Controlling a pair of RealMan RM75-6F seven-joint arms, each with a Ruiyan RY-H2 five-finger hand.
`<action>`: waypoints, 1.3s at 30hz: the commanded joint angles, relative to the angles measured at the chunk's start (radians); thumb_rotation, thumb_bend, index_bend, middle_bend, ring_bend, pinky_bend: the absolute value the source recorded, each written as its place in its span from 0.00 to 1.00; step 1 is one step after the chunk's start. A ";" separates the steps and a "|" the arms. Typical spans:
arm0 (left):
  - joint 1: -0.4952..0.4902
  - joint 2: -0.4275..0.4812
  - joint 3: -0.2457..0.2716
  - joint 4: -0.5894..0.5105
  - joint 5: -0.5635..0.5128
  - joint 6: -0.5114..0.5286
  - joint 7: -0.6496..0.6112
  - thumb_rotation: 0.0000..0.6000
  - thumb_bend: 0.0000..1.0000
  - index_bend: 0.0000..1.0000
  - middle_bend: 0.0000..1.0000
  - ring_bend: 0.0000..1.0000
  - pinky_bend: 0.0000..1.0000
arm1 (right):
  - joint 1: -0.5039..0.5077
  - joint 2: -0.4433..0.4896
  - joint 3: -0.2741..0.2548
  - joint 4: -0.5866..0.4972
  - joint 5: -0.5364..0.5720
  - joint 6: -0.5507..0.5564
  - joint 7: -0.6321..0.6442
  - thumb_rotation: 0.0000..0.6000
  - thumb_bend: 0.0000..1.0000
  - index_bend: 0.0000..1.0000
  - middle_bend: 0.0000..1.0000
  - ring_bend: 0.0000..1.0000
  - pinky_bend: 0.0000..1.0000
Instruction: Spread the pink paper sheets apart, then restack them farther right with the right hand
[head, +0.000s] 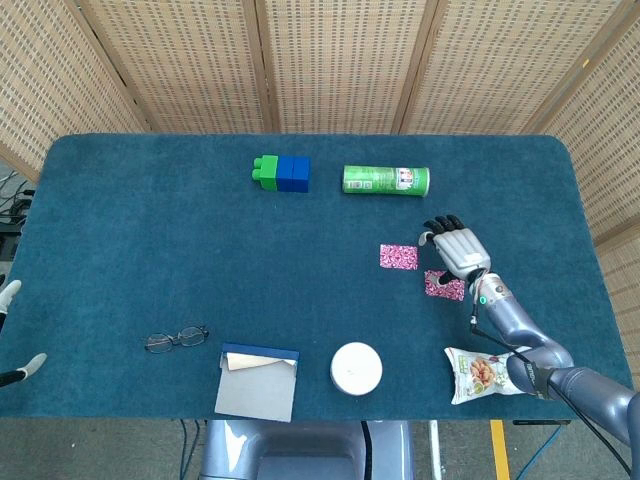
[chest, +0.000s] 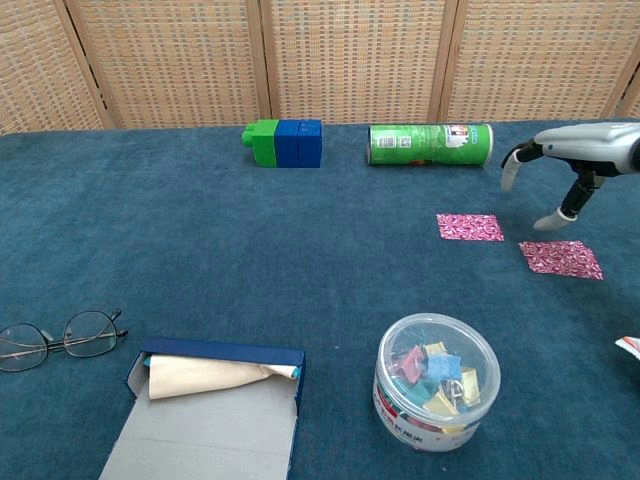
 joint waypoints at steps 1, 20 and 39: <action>0.001 0.000 0.000 0.003 -0.001 0.000 -0.003 0.93 0.11 0.02 0.00 0.00 0.00 | 0.023 -0.027 0.018 0.016 0.034 -0.022 -0.031 1.00 0.26 0.28 0.12 0.00 0.00; 0.008 -0.002 -0.001 0.037 -0.022 -0.007 -0.038 0.93 0.11 0.02 0.00 0.00 0.00 | 0.089 -0.190 0.038 0.190 0.173 -0.086 -0.162 1.00 0.26 0.28 0.12 0.00 0.00; 0.010 -0.003 -0.001 0.043 -0.024 -0.008 -0.043 0.93 0.11 0.02 0.00 0.00 0.00 | 0.090 -0.242 0.038 0.266 0.182 -0.096 -0.165 1.00 0.26 0.28 0.12 0.00 0.00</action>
